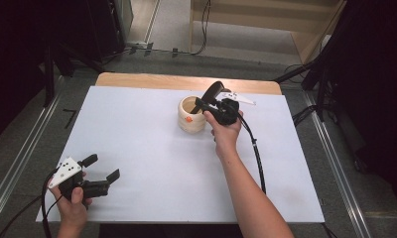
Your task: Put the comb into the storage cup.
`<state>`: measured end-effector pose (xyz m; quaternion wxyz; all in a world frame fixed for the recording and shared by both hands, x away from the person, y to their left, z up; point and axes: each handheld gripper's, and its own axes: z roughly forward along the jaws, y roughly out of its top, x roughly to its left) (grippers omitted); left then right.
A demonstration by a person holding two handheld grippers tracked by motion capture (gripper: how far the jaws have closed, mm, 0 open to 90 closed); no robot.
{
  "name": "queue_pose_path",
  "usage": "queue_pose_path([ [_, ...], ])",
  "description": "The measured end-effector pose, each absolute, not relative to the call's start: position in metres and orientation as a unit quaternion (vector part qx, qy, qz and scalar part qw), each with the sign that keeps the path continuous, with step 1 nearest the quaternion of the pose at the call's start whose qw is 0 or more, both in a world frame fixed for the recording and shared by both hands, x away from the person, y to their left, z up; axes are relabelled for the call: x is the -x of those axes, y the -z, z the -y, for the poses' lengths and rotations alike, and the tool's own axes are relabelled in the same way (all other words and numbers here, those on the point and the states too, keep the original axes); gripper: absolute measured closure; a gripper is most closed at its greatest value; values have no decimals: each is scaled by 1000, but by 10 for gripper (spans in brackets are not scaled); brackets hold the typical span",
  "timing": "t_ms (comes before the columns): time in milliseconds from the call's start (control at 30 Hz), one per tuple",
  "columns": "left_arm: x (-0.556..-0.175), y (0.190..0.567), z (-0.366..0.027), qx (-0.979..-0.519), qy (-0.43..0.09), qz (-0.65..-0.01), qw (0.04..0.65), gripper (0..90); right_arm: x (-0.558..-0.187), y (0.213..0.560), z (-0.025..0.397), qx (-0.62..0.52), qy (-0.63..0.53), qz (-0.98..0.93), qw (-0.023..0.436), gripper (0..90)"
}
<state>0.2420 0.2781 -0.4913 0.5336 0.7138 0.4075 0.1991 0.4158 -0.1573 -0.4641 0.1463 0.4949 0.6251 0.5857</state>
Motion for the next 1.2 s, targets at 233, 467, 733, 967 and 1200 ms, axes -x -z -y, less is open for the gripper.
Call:
queue_pose_path([
  [233, -242, 491, -277, -715, -200, -407, 533, 0, -407, 456, 164, -496, -556, -644, 173, 0],
  [467, -242, 491, -277, -716, -201, -406, 530, 0, -393, 450, 166, -478, -535, -663, 213, 0],
  [733, -242, 491, -276, -717, -201, -407, 530, 0, -380, 446, 171, -494, -509, -664, 238, 0],
  [967, -242, 492, -276, -717, -201, -406, 529, 0, -366, 447, 181, -485, -509, -667, 246, 0],
  [1200, -242, 492, -275, -718, -202, -406, 529, 0, -352, 451, 189, -479, -512, -667, 252, 0],
])
